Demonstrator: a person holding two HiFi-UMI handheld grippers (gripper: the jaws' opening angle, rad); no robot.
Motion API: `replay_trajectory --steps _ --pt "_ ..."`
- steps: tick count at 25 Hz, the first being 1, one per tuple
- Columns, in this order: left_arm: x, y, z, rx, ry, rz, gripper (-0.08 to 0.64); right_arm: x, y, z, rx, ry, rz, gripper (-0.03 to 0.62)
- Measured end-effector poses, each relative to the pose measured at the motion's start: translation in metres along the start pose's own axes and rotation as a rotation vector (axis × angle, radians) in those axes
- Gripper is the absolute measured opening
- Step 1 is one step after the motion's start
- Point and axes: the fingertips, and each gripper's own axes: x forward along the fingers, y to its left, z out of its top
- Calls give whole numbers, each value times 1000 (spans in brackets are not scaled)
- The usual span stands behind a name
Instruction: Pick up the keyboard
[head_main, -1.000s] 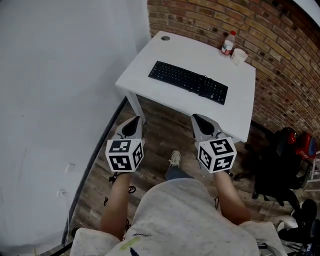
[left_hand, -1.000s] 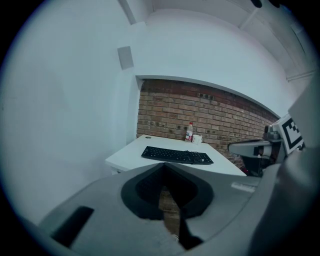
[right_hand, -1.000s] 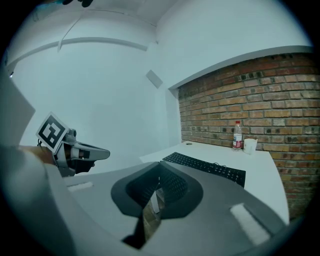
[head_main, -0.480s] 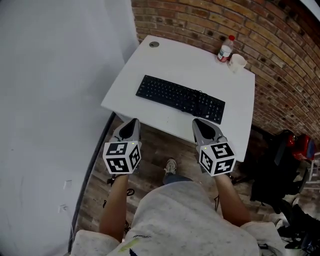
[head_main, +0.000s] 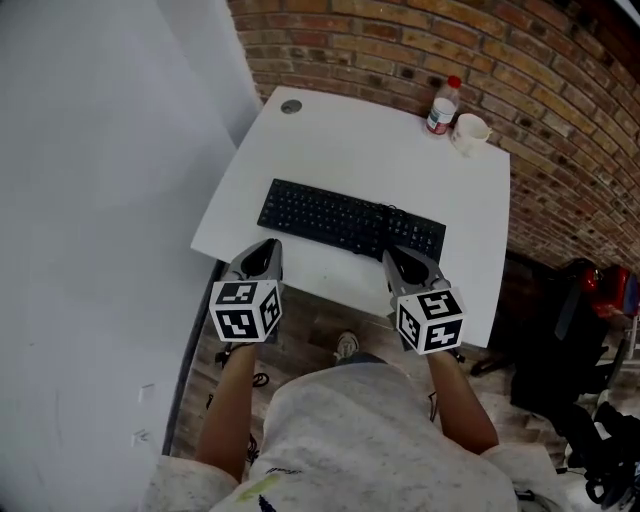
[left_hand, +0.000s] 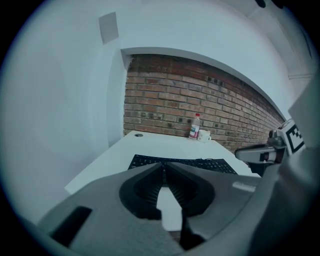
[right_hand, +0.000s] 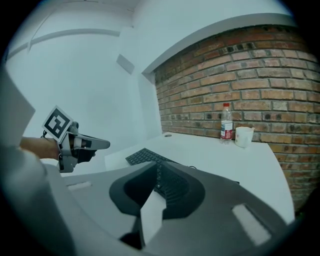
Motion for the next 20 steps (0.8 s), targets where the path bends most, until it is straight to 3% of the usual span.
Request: replay_trajectory --steps 10,20 --pt "50 16 -1 -3 71 -22 142 6 -62 -16 94 16 -121 69" --pt "109 52 -6 -15 180 -63 294 20 -116 -39 188 69 -283 174"
